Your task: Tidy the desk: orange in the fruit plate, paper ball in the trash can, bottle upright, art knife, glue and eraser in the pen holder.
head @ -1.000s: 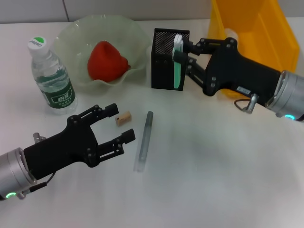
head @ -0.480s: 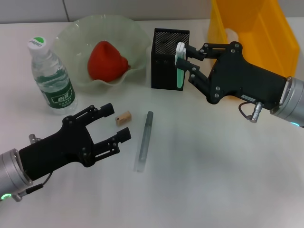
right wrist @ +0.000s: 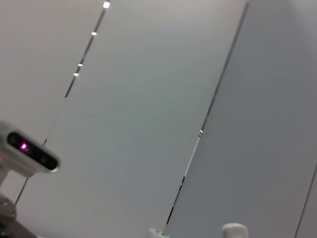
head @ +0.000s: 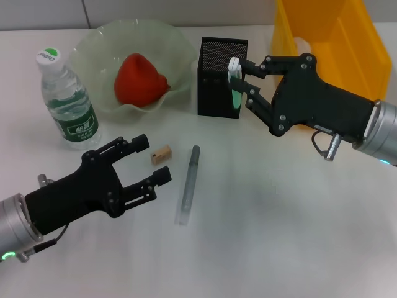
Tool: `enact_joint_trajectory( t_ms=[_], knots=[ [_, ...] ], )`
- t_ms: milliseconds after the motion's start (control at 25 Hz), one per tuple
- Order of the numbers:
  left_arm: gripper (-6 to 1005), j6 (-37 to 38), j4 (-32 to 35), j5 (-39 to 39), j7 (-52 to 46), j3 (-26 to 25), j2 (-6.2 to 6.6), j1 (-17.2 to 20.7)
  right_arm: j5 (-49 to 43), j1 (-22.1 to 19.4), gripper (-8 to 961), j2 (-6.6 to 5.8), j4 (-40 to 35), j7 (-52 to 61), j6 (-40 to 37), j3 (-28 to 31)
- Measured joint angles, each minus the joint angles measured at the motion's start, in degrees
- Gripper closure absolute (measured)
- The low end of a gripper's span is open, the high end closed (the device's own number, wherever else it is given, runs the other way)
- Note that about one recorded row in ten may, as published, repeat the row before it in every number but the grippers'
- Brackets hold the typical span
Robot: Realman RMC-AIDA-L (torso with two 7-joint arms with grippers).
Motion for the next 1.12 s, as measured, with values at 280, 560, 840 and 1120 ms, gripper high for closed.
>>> enact_joint_trajectory(
  t_ms=[280,560,840,1120],
  knots=[
    [223,-0.83,0.09,0.01,-2.54,-0.04,0.00,-0.69,-0.08,-0.57,761,0.01,-0.42,-11.70,-1.19,-0.76],
    [226,-1.77,-0.24,0.01,-4.95,-0.04,-0.04,-1.06,-0.08,-1.01,754,0.03,-1.91,-21.28,-1.04,-1.36],
    [229,-1.82,-0.52,0.01,-5.08,-0.04,-0.29,-1.07,0.07,0.21,747,0.08,-2.59,-25.30,2.04,-1.36],
    [231,-1.82,-1.04,-0.08,-4.43,-0.09,-0.31,-1.30,0.46,3.51,740,0.18,-2.25,-21.95,6.36,-0.77]
  ],
)
